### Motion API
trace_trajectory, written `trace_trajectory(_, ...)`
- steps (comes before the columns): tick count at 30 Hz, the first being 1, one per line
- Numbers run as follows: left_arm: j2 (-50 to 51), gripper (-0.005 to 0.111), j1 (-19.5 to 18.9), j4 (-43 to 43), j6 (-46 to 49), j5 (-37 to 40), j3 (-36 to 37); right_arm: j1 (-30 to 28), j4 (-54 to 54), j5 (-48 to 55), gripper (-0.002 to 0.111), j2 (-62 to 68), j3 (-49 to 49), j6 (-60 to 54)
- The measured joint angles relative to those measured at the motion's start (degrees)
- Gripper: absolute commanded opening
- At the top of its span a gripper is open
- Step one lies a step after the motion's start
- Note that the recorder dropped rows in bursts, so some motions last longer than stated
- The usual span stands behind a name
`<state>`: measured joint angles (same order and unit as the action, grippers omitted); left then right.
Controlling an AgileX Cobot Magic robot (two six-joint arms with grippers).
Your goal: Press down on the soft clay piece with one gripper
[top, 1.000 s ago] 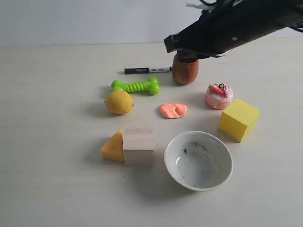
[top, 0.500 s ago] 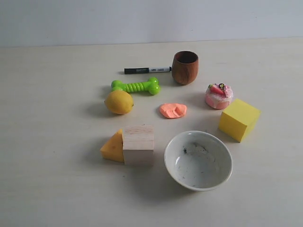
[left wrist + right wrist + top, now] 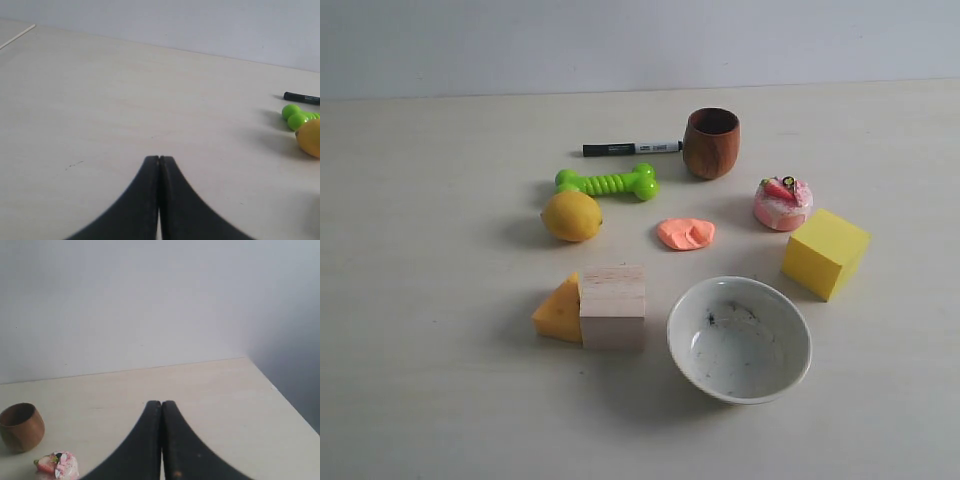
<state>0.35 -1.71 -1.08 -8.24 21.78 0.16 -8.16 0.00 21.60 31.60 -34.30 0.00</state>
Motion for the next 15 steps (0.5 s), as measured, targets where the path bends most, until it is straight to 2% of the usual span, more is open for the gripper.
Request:
trace_trajectory(4, 0.0, 0.0, 0.0, 0.0, 0.0, 0.0, 0.0, -0.2, 0.0, -2.8, 0.0, -6.2, 7.3, 0.0)
trace_trajectory(15, 0.0, 0.0, 0.0, 0.0, 0.0, 0.0, 0.0, -0.2, 0.0, -8.0, 0.0, -9.3, 15.8, 0.0)
